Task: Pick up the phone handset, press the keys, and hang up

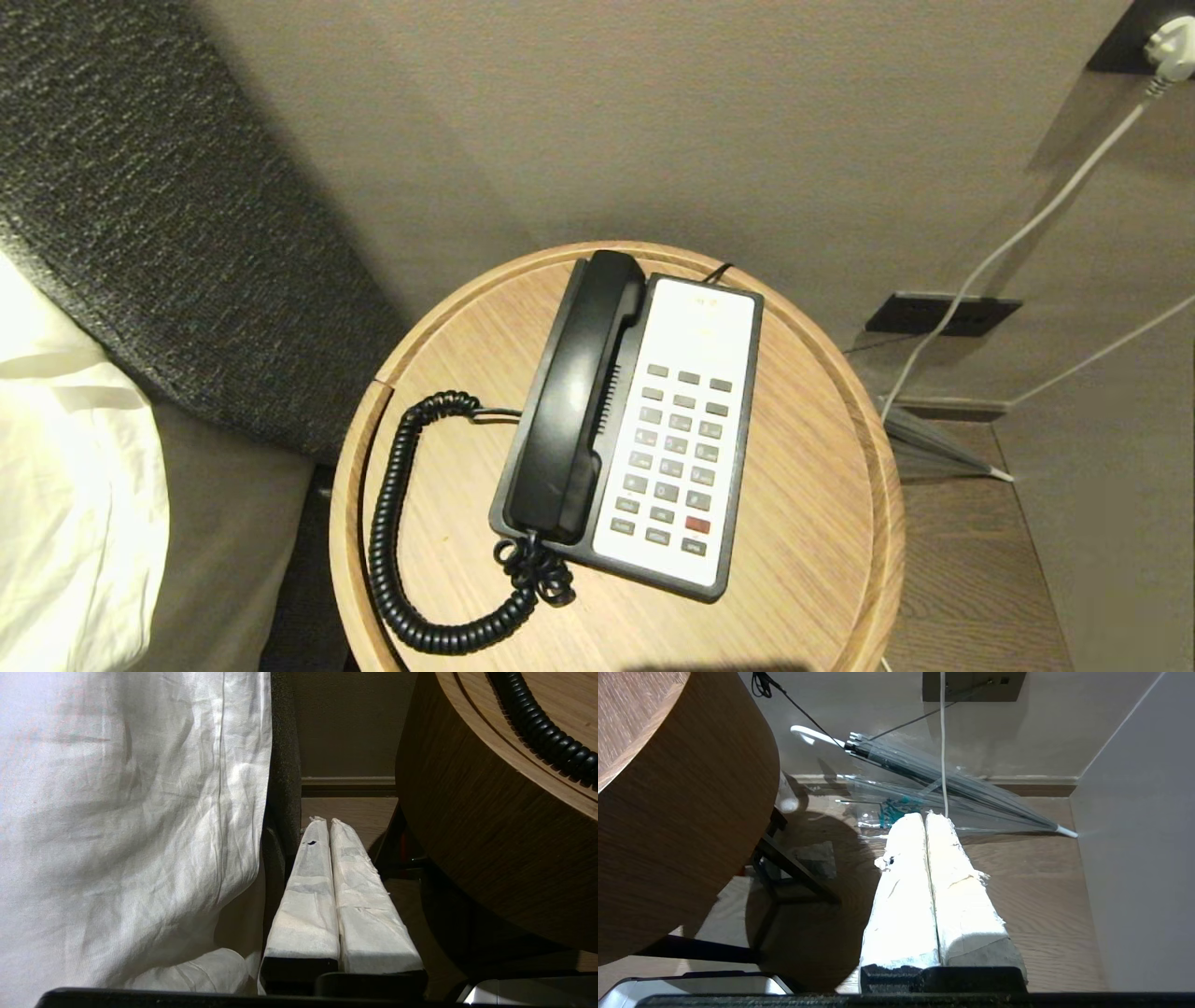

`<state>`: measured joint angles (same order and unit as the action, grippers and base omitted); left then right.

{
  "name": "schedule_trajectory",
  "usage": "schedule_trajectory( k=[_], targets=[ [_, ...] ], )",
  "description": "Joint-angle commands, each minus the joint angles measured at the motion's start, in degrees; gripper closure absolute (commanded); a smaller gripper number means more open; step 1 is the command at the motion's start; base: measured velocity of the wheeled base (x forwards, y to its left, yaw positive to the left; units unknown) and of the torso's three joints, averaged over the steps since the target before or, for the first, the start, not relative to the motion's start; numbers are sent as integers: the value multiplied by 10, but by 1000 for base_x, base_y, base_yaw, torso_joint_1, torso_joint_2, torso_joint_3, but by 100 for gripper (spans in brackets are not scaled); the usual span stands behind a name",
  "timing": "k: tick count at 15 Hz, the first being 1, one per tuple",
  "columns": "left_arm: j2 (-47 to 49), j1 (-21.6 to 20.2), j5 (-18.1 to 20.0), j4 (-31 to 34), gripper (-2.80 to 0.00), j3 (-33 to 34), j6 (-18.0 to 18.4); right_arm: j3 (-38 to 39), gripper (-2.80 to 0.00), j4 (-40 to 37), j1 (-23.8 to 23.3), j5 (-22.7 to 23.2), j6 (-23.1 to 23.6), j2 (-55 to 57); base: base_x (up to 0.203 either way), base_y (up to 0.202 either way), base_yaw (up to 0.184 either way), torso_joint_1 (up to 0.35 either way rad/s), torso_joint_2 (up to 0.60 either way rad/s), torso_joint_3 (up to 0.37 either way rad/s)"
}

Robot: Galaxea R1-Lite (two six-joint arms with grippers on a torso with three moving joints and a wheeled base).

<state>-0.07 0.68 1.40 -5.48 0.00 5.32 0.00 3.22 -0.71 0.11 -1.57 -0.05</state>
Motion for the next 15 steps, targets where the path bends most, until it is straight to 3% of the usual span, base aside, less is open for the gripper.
schedule_trajectory(
  k=[1,4,7,15],
  targets=[
    [1,0,0,0,0,23,0,11,0,0,0,0,-1,0,0,0,0,0,0,0],
    [1,0,0,0,0,23,0,11,0,0,0,0,-1,0,0,0,0,0,0,0],
    [1,0,-3,-1,0,23,-25,11,0,0,0,0,-1,0,0,0,0,0,0,0],
    [1,-1,-12,-4,0,23,-48,11,0,0,0,0,-1,0,0,0,0,0,0,4]
  ],
)
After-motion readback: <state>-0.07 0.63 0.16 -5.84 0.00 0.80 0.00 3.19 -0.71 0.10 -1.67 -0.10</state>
